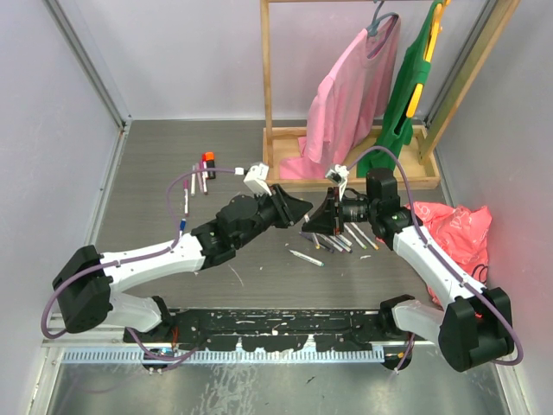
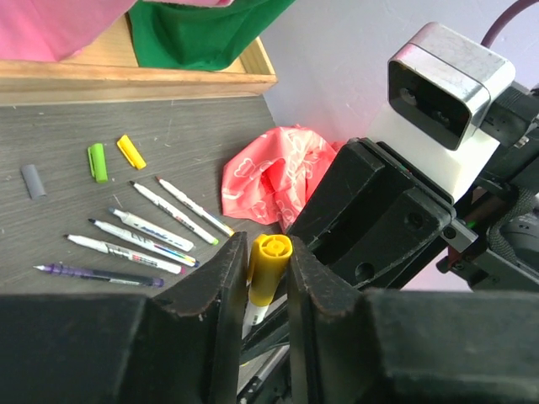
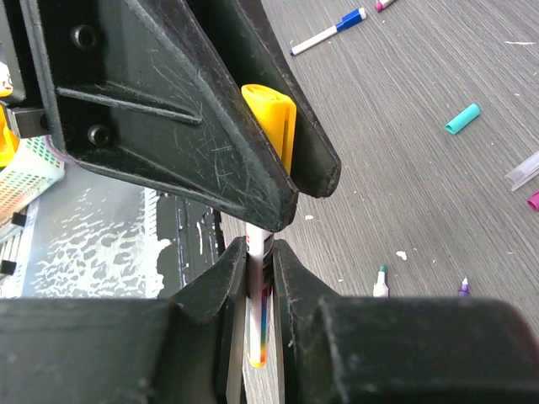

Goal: Open the pen caps
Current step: Open the pen cap from the pen.

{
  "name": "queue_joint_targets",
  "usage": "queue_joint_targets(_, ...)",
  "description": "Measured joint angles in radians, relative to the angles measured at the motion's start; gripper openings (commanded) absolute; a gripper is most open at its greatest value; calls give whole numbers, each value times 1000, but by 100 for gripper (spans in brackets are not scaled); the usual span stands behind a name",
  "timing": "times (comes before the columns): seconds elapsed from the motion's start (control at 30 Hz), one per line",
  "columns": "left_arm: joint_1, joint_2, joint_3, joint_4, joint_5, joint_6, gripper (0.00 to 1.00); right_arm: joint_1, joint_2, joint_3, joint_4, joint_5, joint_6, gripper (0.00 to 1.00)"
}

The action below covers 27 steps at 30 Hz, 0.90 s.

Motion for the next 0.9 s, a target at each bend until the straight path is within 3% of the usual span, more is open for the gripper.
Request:
queue_joint_targets(0.2,0,0,3,-18,-2,13,0,0,0,0,-10,8,1,1)
queue_joint_targets(0.67,92,-2,39,-92,62,35,0,33,46,39,0,95,-81,1)
queue_joint_targets(0.9,288,-63,94,-69,-47,35,0,61,86,49,-108,101,-150,1)
